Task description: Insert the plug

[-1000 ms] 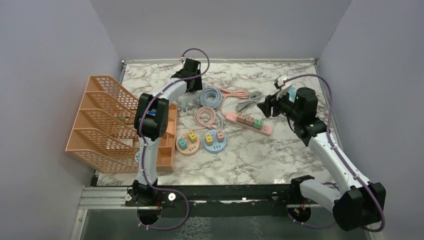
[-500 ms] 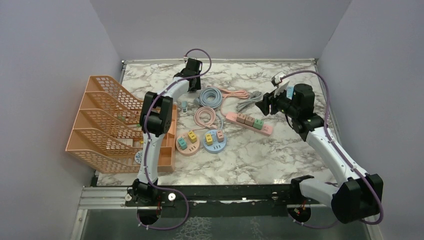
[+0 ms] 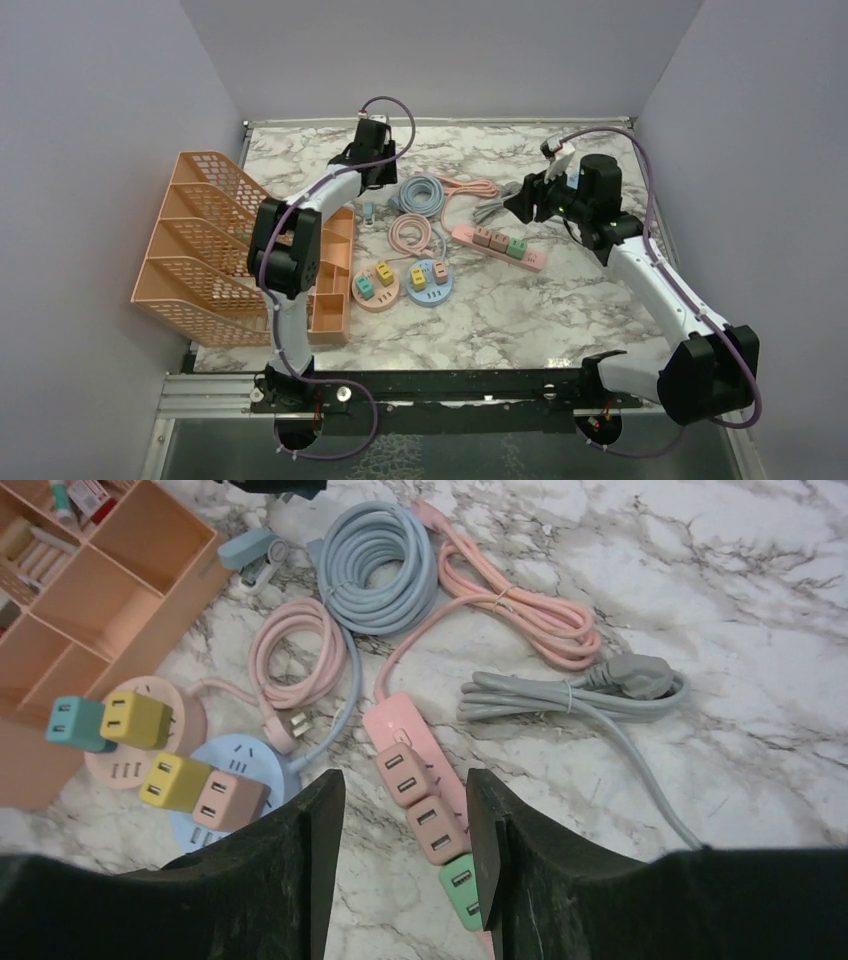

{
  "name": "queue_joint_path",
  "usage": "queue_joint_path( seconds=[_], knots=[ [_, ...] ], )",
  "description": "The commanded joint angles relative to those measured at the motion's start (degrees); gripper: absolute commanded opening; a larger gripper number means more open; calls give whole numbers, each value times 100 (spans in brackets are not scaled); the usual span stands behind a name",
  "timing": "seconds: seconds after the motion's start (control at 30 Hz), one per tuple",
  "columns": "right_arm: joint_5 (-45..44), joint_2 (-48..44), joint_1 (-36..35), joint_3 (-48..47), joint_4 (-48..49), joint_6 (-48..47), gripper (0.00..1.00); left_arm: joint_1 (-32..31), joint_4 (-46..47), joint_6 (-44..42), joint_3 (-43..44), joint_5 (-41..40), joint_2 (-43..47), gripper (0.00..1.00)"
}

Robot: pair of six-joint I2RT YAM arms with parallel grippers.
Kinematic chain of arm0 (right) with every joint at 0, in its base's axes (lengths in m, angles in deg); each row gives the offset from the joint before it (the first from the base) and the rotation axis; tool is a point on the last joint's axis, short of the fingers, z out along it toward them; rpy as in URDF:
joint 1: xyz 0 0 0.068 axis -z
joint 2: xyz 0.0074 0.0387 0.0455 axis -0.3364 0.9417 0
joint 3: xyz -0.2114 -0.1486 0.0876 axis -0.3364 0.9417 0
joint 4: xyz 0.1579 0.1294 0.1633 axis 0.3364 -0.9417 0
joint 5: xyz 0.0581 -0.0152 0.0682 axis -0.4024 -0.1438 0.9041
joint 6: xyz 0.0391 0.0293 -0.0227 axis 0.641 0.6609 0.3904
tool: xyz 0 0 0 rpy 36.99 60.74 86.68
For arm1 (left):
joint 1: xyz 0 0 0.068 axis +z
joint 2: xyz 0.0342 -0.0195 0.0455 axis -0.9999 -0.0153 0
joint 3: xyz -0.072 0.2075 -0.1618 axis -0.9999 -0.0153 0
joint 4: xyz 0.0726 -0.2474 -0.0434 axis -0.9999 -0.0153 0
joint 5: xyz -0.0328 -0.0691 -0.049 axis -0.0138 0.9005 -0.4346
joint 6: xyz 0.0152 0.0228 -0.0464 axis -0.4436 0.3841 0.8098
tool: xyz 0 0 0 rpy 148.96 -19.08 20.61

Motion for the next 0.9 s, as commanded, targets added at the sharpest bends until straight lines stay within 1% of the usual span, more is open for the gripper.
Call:
queue_joint_path(
  seconds=[0.0,0.13,0.23,0.33,0.5,0.57,0.7,0.8,0.87],
  knots=[
    [246,472,-30,-529,-656,880,45,-99,803,-156,-702,628,1251,33],
    [404,638,-30,-805,-1017,1499,45,-385,1452,-381,-1688,1136,2243,33],
    [608,656,-30,-928,-1278,1858,45,-726,1681,-802,-2254,1687,2850,33],
    [985,730,-30,-1037,-1606,1931,45,-1096,1764,-1232,-2733,1951,3291,33],
    [1886,841,-40,-919,-1780,1913,46,-1678,2582,-1485,-3760,2778,4131,34],
    [2141,892,-103,-846,-1870,1816,47,-2091,2903,-1762,-4127,2816,4482,35],
    [2320,837,-271,-692,-2117,1674,49,-2631,2955,-2259,-4424,2639,4802,36],
    [2711,553,-346,-367,-1753,1879,54,-2875,2951,-2477,-4487,2650,4864,36],
    [2769,378,-408,-177,-1526,2098,57,-3042,2957,-2605,-4471,2652,4883,36]
  ],
)
